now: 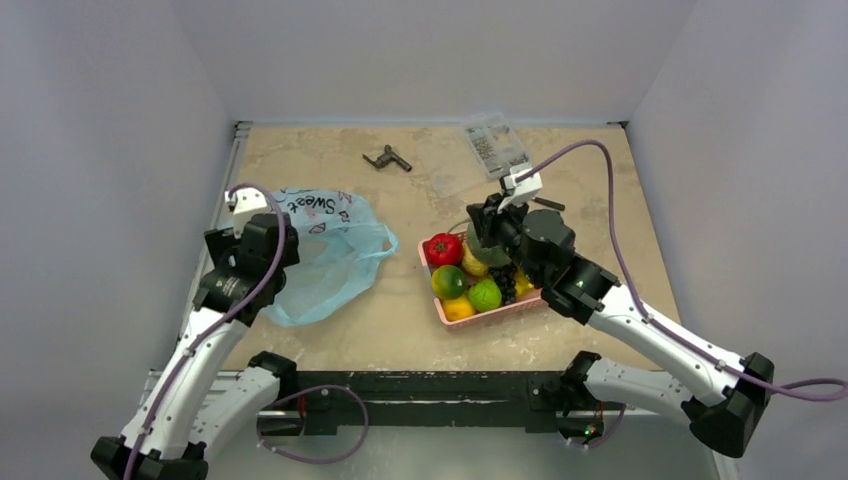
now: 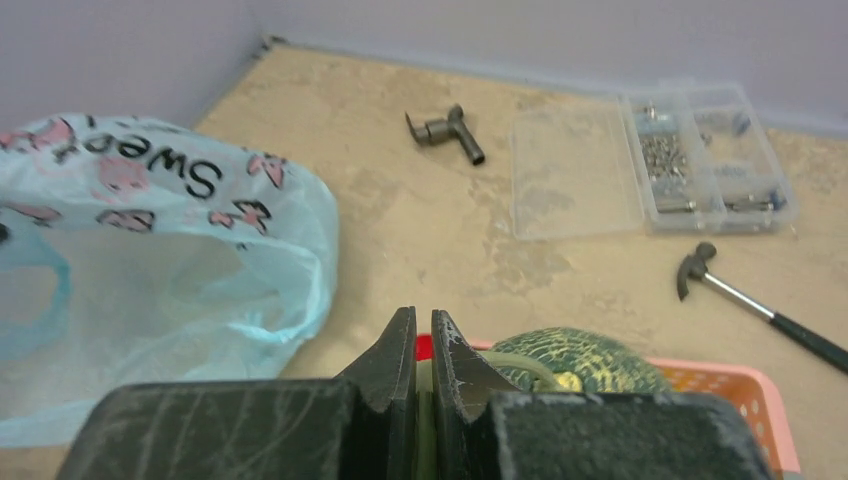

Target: Take the fake fruits out of the plastic bag

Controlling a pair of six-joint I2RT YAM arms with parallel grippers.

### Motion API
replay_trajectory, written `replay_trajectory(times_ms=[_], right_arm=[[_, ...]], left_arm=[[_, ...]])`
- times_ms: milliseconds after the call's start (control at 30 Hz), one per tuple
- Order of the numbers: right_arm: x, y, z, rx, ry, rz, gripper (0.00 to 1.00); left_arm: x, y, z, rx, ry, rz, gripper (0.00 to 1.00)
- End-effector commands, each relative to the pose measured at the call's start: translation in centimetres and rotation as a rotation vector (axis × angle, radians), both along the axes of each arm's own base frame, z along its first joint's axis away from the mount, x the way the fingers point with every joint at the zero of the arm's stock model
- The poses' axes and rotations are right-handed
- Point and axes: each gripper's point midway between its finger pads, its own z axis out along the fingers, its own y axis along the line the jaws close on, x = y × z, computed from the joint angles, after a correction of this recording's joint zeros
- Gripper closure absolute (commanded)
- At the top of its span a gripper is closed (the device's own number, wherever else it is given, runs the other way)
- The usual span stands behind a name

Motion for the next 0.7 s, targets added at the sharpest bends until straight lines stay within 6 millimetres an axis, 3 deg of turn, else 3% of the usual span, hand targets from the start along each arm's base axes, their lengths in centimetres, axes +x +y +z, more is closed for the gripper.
replay_trajectory(times_ms=[0,167,267,400,467,667], right_arm=[[0.5,-0.9,-2.2,-0.043,0.034,-0.049,1.0],[0.2,-1.8,-6.6,-0.115,0.13,-0.089,1.0],[0.0,-4.0,-6.9,-0.152,0.136,-0.167,1.0],[-0.9,-5.9,-6.5,-0.173,0.124,-0.204,1.0],[-1.1,-6.3,-6.6,-0.148,0.116,-0.212,0.93],[-1.0,-5.4,-6.5,-0.133,0.121,-0.179,0.56]], left_arm=[[-0.3,-0.3,3.0,-0.079,-0.153,-0.007,0.0],[-1.4,-0.4,4.8,-0.132,-0.291,-0.046,0.0],[-2.4,-1.7,5.7,-0.243,-0.366,-0.117,0.0],[-4.7,-5.3,7.1,-0.484,-0.435,-0.267,0.0],[-6.1,-6.6,8.2,-0.585,-0.447,-0.317,0.0],[-9.1,-10.2,12.6,-0.776,-0.437,-0.493,0.0]])
